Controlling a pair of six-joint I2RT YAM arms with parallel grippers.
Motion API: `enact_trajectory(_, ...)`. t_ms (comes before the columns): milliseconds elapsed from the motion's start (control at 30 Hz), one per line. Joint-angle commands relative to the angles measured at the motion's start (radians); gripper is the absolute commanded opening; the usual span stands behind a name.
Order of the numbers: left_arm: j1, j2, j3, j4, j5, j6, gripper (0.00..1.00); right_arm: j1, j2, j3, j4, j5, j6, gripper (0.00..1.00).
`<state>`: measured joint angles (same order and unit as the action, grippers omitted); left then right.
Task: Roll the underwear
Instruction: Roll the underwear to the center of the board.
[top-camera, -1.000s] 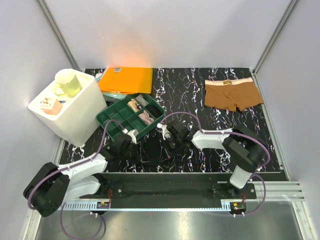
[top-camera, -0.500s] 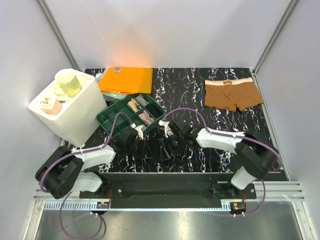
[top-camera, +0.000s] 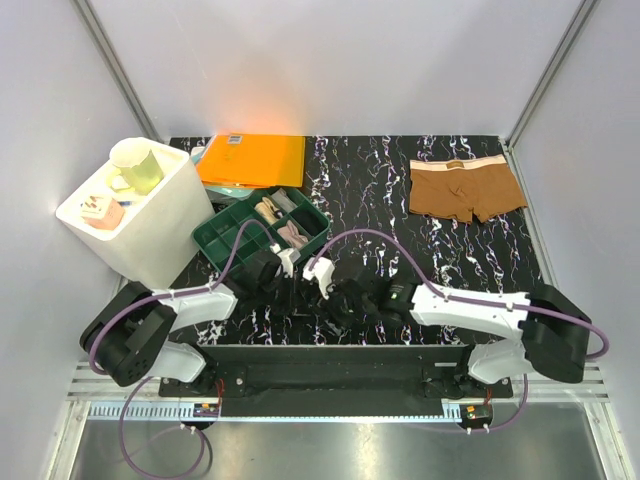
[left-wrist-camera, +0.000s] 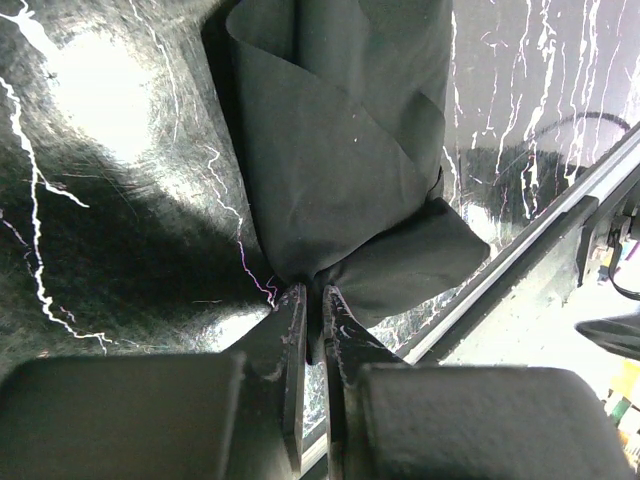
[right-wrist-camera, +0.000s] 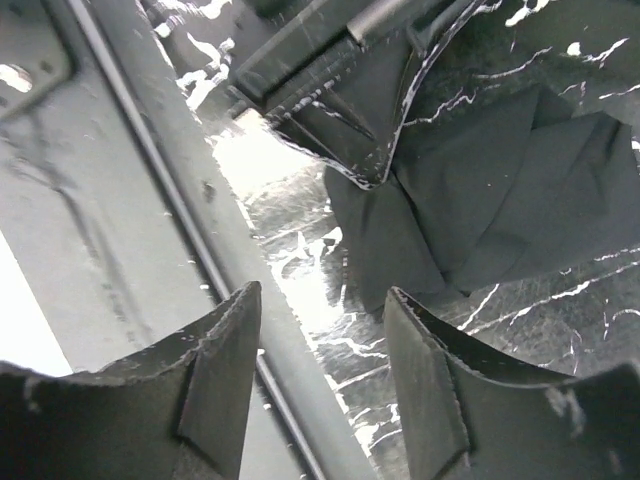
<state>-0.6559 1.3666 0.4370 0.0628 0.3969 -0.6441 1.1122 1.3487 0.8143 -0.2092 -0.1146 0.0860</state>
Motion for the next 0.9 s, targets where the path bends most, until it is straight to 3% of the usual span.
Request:
enact_trajectory(0,-0.010,0.028,-0.001,-0.081,-0.012,0.044,0.01,0.021,0.072,-0.004,0.109,0.053,-0.077,0.58)
enact_trajectory(233,-0.010,0.025,0.011,-0.093,-0.012,0.046,0.00,0.051,0.170,-0.004,0.143,0.089,-0.114,0.56)
enact_trajectory(733,-0.011,0.002,0.012,-0.109,-0.020,0.043,0.00,0.057,0.271,-0.009,0.087,0.208,-0.017,0.59)
enact_trajectory(867,-0.011,-0.009,0.014,-0.112,-0.020,0.040,0.00,0.070,0.319,-0.003,0.076,0.246,0.003,0.56)
